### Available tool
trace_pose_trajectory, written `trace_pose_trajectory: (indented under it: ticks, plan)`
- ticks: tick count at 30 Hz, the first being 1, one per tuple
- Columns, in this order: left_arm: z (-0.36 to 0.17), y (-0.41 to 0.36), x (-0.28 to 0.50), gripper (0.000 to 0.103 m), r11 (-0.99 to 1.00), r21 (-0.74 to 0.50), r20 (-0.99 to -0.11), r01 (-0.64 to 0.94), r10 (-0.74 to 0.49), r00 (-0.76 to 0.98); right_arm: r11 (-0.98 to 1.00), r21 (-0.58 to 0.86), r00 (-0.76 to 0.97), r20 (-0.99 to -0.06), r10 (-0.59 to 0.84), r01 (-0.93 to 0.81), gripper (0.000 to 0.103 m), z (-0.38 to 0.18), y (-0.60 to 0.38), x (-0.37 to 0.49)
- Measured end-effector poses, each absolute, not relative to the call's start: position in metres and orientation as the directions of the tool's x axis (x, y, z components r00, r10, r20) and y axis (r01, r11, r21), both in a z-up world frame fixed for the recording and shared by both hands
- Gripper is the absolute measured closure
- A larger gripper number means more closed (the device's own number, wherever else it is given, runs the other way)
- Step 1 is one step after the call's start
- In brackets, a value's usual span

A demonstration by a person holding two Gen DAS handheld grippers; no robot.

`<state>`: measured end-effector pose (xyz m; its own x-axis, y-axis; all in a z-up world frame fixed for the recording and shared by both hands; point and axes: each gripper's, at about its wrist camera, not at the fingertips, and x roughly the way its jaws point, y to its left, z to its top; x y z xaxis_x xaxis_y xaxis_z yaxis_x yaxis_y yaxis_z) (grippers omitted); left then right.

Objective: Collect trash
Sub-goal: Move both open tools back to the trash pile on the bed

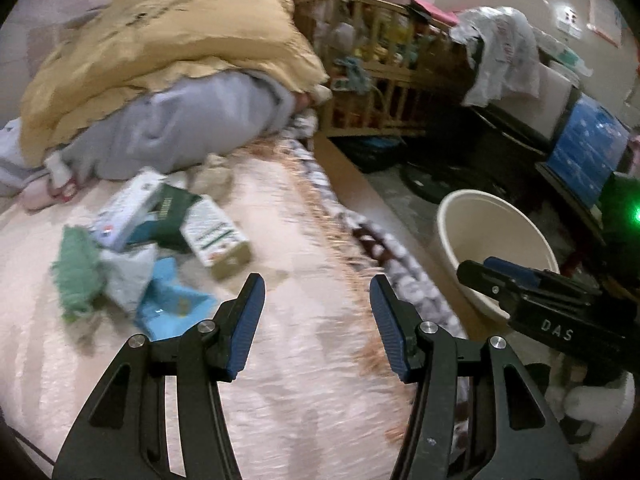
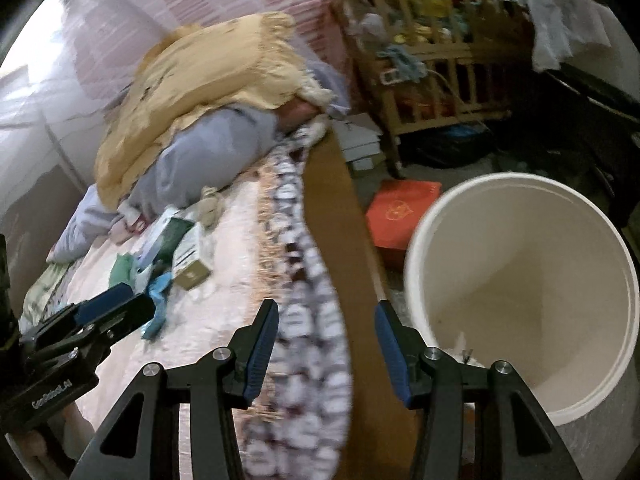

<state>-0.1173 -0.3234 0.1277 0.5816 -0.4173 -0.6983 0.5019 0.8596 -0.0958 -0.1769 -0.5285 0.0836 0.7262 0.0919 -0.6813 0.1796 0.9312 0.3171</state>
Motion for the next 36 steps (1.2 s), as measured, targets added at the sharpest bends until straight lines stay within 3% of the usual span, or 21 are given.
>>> trace_pose_trajectory:
  ticks: [6,32,36]
  plan:
    - [0.133,-0.285,-0.115,0.05,0.902,-0.078,-0.689,0.424,-0.356,0.632,0.951,0.292,0.736,-0.666,0.123,0.105,0.042,0.096,-0.491,-0.164]
    - [0.117,-0.098,-0.102,0.045,0.976,-0.147,-0.712,0.158,-0.216,0.668,0.956,0.226,0.681,-0.671,0.291,-0.186,0.039,0.1,-0.356,-0.114]
    - [0.112,-0.085,-0.096,0.045,0.976,-0.166,-0.722,0.14,-0.217,0.656,0.95,0.23,0.661,-0.683,0.312,-0.211,0.034,0.094,-0.347,-0.107]
